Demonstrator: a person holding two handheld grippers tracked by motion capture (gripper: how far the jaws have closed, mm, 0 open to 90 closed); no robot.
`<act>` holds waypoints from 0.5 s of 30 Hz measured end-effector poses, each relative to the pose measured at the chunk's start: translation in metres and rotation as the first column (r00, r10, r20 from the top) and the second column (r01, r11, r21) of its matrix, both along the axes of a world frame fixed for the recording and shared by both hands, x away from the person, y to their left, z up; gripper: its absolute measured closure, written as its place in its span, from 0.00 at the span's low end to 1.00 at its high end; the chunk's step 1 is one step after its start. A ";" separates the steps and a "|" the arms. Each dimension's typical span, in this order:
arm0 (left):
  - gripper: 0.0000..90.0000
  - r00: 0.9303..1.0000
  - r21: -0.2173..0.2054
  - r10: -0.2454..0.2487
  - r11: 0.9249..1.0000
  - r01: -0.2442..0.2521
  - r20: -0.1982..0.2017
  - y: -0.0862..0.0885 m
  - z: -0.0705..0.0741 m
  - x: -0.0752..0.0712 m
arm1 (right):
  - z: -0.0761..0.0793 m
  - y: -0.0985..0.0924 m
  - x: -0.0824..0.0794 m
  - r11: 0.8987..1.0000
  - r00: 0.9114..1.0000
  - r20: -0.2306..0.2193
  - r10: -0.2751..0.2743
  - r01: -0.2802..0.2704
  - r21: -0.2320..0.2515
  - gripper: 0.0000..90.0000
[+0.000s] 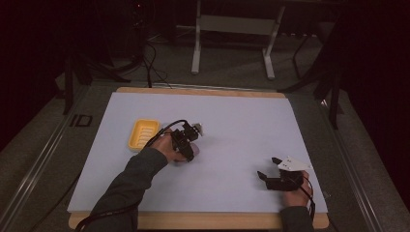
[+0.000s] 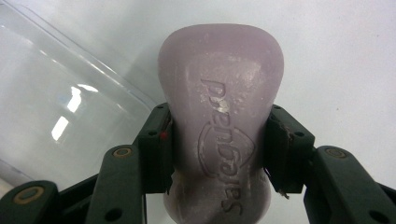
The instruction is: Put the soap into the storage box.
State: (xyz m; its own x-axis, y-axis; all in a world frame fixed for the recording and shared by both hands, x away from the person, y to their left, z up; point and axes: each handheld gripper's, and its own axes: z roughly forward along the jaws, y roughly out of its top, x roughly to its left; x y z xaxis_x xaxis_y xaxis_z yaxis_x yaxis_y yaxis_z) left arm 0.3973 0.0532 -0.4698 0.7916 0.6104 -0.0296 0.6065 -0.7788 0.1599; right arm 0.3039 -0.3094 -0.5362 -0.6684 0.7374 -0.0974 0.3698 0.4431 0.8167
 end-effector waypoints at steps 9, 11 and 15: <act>0.55 1.000 -0.012 0.017 1.000 -0.017 0.002 0.006 0.003 0.002 | 0.000 0.000 0.000 1.000 1.000 0.000 0.000 0.000 -0.001 0.21; 0.55 1.000 -0.012 0.024 1.000 -0.024 0.003 0.008 0.004 0.002 | 0.000 0.000 0.000 1.000 1.000 0.000 0.000 0.000 -0.001 0.21; 0.55 0.999 -0.018 0.033 0.999 -0.033 0.004 0.011 0.006 0.003 | 0.000 0.000 0.000 1.000 1.000 0.002 0.001 -0.001 -0.001 0.21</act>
State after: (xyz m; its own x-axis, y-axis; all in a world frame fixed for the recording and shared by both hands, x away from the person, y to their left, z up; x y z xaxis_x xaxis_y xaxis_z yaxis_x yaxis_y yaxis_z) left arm 0.4007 0.0644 -0.4635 0.7712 0.6355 -0.0369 0.6309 -0.7555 0.1763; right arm 0.3038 -0.3093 -0.5362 -0.6686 0.7369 -0.0995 0.3681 0.4443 0.8168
